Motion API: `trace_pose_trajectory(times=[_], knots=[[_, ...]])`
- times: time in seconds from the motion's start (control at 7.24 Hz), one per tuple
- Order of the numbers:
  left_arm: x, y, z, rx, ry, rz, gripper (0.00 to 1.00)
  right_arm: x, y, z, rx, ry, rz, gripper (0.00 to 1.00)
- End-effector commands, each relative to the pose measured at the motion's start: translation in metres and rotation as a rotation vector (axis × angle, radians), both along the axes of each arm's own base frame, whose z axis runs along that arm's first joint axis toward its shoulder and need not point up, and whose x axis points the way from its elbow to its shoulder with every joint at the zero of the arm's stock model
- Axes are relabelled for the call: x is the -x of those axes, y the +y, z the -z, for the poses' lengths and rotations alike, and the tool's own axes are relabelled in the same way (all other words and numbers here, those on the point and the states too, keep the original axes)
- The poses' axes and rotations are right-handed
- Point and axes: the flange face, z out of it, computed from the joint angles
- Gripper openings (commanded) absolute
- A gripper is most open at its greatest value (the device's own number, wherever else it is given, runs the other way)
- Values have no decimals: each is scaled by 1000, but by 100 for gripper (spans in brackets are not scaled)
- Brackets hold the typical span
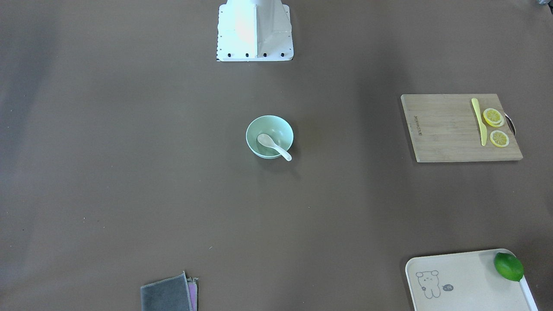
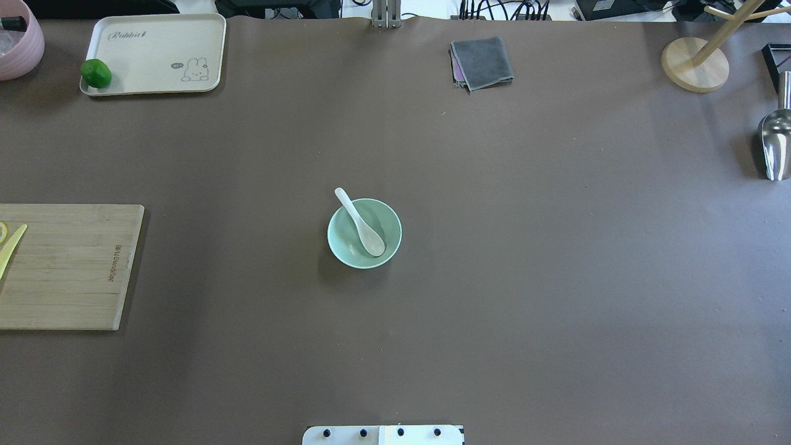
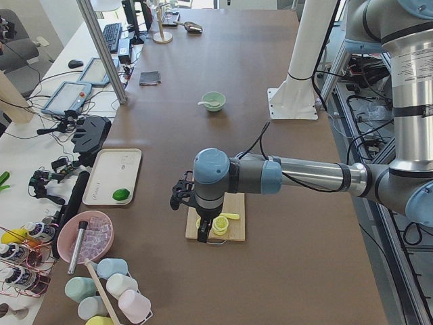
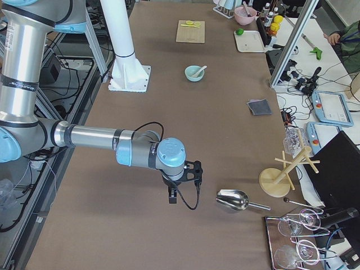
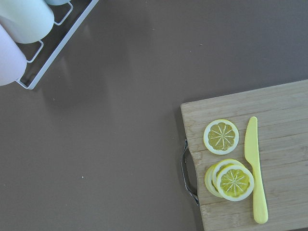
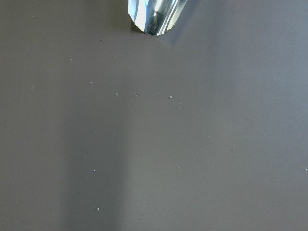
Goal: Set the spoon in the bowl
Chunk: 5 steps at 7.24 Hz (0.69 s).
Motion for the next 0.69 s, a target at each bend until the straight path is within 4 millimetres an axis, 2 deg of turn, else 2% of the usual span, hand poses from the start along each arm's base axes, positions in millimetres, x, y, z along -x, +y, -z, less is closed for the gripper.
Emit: trace_pose_trajectory(times=[0.0,0.55], knots=[[0,1,-1,-1,0,0,98,0,0,-2,4,-2,0,100],[0,1,-1,-1,0,0,98,0,0,-3,7,-3,0,100]])
